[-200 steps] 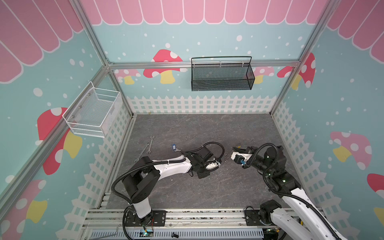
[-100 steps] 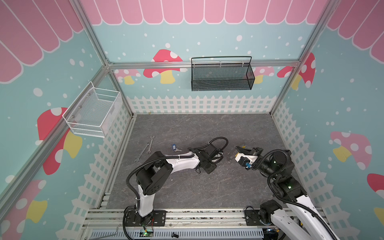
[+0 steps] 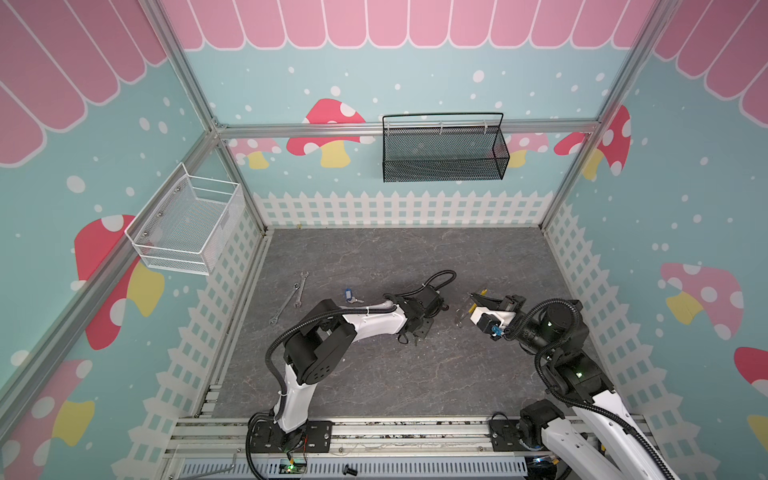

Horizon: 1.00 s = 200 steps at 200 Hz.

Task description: Put the keys on the keyring

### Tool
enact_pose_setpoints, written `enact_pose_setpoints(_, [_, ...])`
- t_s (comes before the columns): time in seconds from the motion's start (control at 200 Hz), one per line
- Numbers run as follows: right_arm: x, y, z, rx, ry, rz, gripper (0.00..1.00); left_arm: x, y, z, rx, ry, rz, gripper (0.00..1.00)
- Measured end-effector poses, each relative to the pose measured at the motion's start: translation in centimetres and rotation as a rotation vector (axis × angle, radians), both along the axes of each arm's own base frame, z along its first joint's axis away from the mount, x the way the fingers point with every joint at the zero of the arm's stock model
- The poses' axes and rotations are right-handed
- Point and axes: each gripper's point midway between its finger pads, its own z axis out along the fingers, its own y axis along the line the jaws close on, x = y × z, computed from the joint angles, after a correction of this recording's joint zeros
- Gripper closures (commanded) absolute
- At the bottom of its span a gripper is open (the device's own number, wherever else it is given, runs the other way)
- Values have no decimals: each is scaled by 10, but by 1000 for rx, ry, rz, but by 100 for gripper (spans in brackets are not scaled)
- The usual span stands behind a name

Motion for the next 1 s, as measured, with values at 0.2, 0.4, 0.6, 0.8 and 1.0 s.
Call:
enact_pose_setpoints(0.2, [0,1,-1,3,7,9,100,-4,24,-1,5,-9,147,48])
enact_pose_setpoints(0.4, [2,4,-7,3,27,16,100,-23,60,-1,9,23,266,46])
enact_pose_setpoints(0.6, [2,5,-12,1,40,20,100,-27,71,16,-1,4,252,45])
enact_pose_setpoints(0.8, [1,4,-12,4,39,21,100,-26,68,50,33,-68,56,48])
enact_pose_setpoints(1.0, [0,4,-13,4,38,22,100,-48,59,49,92,-24,-195,49])
